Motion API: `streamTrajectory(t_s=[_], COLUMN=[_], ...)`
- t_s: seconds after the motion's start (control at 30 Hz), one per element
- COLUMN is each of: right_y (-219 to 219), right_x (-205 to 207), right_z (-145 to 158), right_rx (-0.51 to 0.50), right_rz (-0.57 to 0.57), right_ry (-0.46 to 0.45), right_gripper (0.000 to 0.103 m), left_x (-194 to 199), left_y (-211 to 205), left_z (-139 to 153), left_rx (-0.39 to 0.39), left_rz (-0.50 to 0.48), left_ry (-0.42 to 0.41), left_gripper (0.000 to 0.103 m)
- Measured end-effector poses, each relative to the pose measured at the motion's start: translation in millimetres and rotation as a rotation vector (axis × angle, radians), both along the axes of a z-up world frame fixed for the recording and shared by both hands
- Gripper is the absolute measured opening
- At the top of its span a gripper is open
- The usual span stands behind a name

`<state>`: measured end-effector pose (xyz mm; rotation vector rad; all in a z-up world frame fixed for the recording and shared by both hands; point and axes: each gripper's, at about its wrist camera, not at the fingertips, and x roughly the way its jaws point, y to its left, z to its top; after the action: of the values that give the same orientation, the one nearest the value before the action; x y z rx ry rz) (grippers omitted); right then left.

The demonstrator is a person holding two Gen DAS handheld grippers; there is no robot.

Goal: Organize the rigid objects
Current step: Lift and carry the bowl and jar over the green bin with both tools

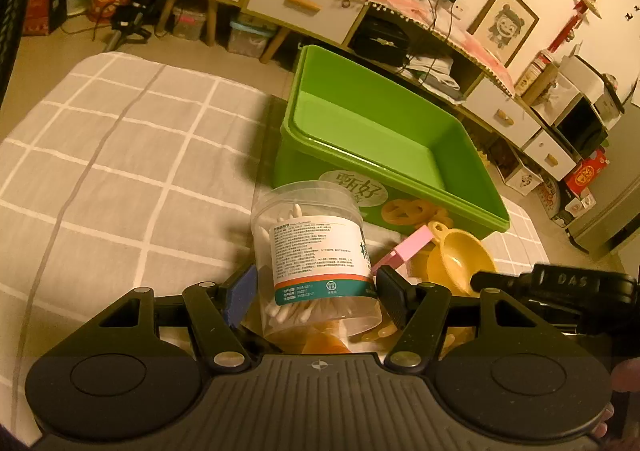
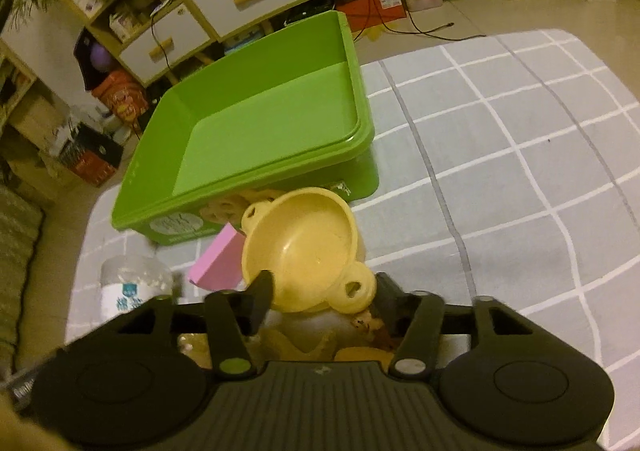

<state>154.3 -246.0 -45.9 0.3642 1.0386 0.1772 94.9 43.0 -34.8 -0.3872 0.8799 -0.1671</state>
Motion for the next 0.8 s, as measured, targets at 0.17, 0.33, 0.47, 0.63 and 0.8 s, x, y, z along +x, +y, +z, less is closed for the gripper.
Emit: streamTrajectory(t_s=[0.17, 0.33, 0.47, 0.63, 0.8], right_y=[3.0, 17.5, 29.8, 43.7, 46.2], right_x=[3.4, 8.5, 13.1, 14.1, 10.9], right_z=[0.1, -4.3, -8.1, -14.4, -16.1], right_rx=[-0.015, -0.062, -0.084, -0.197, -0.242], right_rz=[-0.008, 0.02, 0.045, 0.071, 0.079], right_ry=[-0.016, -0.026, -0.032, -0.048, -0.076], right_gripper=[0.073, 0.074, 0.079, 0.079, 0.074], left_x=[-0.1, -0.4, -0.9, -1.2, -1.6], left_y=[-0.3, 0.1, 0.4, 0.7, 2.7], left_z=[-1.3, -1.9, -1.7, -1.7, 0.7], left_rx=[-0.001, -0.001, -0.001, -0.001, 0.001], left_rz=[0.0, 0.0, 0.0, 0.0, 0.001], left_ry=[0.007, 0.006, 0.005, 0.004, -0.002], left_gripper=[0.069, 0.069, 0.069, 0.069, 0.069])
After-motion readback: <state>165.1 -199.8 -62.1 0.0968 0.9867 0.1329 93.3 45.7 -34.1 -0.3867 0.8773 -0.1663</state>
